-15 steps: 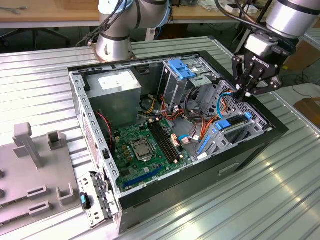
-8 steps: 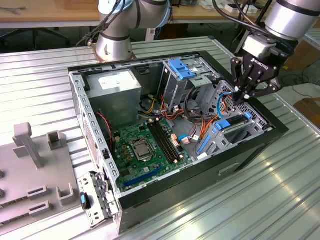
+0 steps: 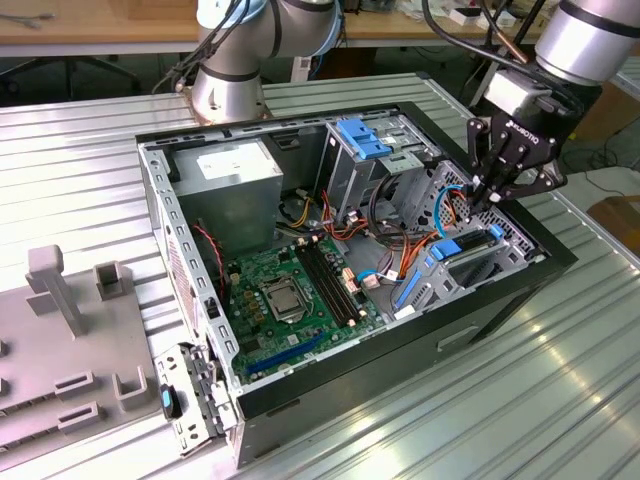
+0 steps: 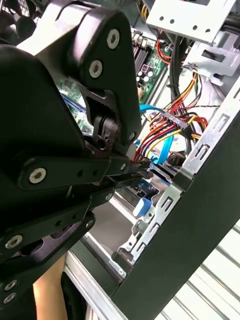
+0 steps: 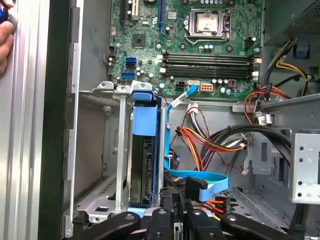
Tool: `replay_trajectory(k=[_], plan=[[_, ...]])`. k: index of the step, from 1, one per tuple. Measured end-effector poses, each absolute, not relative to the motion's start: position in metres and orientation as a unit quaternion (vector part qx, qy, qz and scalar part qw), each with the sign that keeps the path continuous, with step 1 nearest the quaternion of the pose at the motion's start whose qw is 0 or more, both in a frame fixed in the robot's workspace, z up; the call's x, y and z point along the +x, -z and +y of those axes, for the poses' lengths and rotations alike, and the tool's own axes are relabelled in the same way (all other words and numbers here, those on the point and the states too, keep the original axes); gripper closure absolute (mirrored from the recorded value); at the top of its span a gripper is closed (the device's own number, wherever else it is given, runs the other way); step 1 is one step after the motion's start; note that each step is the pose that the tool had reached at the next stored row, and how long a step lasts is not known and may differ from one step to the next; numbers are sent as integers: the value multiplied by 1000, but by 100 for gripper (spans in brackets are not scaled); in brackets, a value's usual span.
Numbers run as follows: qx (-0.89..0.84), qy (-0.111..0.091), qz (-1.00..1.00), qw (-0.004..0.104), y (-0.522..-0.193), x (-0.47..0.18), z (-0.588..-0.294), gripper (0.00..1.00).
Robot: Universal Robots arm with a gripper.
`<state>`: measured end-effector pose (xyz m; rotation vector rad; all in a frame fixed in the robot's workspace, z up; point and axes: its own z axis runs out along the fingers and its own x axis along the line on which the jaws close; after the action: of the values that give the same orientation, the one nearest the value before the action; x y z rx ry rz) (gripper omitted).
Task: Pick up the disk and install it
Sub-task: 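Insert the first disk wire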
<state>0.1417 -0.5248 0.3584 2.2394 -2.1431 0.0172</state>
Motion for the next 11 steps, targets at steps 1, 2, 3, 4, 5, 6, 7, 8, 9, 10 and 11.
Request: replay_trajectory(k=[1, 2, 3, 4, 5, 6, 7, 8, 9, 10, 11], plan=[[722, -3, -692, 19, -358, 142, -525, 83], [720, 5, -694, 11, -358, 142, -526, 83], [718, 9, -696, 8, -358, 142, -528, 83], [718, 9, -696, 8, -358, 142, -530, 83], [717, 10, -697, 7, -358, 142, -534, 83], [716, 11, -698, 6, -358, 142, -535, 83], [715, 12, -699, 5, -358, 142, -537, 83], [715, 14, -699, 4, -358, 142, -539, 83], [714, 15, -700, 3, -357, 142, -541, 83], [713, 16, -701, 2, -357, 142, -543, 83], [712, 17, -702, 2, -357, 142, -545, 83]])
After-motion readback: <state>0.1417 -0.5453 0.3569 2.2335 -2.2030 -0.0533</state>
